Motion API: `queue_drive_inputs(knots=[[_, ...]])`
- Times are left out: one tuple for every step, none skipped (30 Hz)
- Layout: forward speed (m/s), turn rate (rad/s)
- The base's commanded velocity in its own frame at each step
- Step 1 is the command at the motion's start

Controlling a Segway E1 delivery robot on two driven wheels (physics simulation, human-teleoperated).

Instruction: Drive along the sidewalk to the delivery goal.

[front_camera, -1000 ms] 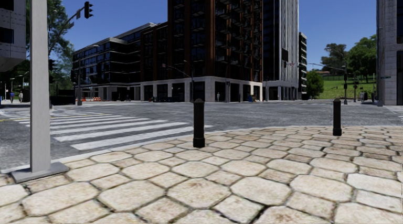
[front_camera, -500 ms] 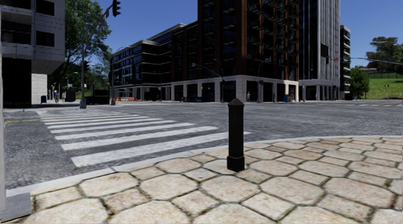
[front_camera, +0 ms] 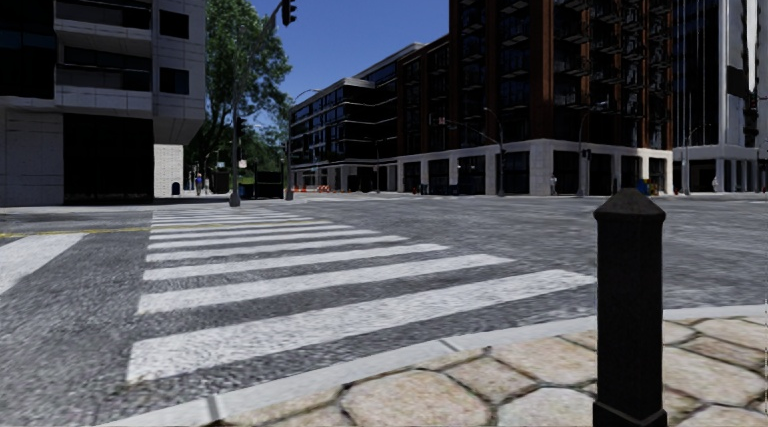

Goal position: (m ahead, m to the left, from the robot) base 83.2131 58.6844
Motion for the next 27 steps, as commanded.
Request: queue_drive_inputs(knots=[[2.0, 0.49], [2.0, 0.49], [2.0, 0.49], [2.0, 0.49], [2.0, 0.49], [2.0, 0.49], [2.0, 0.49], [2.0, 0.49], [2.0, 0.49], [2.0, 0.49], [2.0, 0.49], [2.0, 0.49], [1.93, 0.49], [1.88, 0.49], [1.85, 0.49], [1.84, 0.49], [1.83, 0.48], [1.83, 0.48], [1.83, 0.46], [1.83, 0.46], [1.83, 0.46], [1.83, 0.46], [1.83, 0.46], [1.81, 0.46], [1.78, 0.46], [1.72, 0.46], [1.67, 0.46]])
